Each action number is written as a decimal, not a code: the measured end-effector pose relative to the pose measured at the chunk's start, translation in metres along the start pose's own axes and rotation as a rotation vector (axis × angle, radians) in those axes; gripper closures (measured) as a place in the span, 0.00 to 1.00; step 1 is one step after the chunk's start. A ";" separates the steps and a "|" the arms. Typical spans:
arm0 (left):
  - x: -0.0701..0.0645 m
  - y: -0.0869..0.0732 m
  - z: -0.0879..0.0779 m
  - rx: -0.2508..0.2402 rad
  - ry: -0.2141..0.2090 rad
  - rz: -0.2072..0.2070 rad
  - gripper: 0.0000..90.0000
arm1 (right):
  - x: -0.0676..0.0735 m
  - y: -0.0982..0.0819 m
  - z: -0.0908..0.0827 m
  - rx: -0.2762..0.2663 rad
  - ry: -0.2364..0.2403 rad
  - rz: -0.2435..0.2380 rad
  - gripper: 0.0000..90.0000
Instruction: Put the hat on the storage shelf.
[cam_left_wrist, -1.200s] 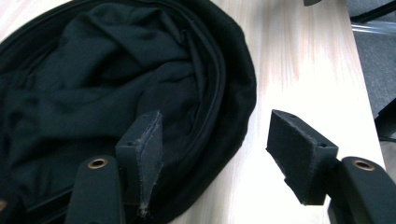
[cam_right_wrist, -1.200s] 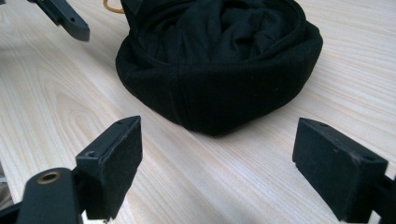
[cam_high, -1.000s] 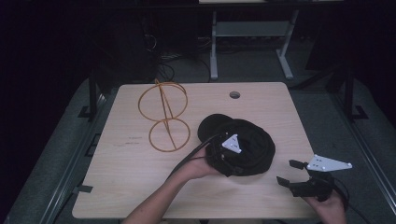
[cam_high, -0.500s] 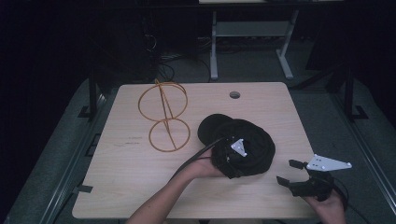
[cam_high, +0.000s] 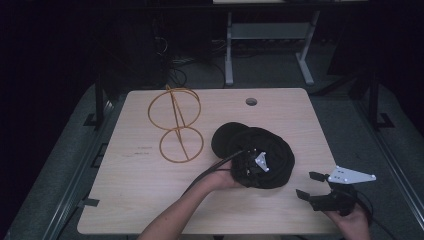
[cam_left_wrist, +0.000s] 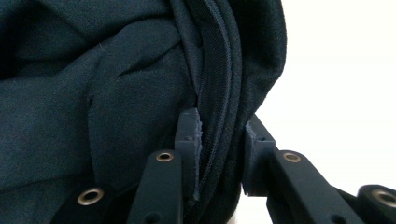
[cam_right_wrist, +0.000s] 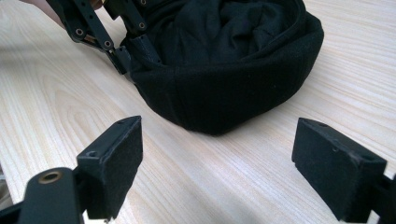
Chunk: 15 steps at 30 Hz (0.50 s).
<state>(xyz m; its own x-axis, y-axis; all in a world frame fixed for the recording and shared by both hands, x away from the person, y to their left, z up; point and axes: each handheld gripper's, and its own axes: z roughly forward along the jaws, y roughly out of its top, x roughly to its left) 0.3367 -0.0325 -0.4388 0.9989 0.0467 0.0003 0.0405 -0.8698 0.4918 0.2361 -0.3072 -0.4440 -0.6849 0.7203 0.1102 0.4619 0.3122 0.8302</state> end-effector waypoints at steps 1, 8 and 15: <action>0.000 0.000 -0.001 -0.008 -0.005 -0.003 0.82 | 0.000 0.000 0.000 -0.001 0.000 0.002 0.18; -0.001 0.002 -0.008 -0.075 -0.032 -0.032 0.84 | 0.001 0.000 0.000 -0.008 -0.003 0.006 0.18; -0.003 0.003 -0.032 -0.206 -0.070 -0.058 0.85 | 0.000 0.002 -0.003 -0.052 0.002 0.036 0.16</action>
<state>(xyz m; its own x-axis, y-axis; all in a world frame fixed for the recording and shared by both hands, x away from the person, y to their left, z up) 0.3331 -0.0196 -0.4093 0.9945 0.0528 -0.0900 0.0991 -0.7475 0.6568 0.2353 -0.3078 -0.4409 -0.6696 0.7290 0.1419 0.4565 0.2533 0.8529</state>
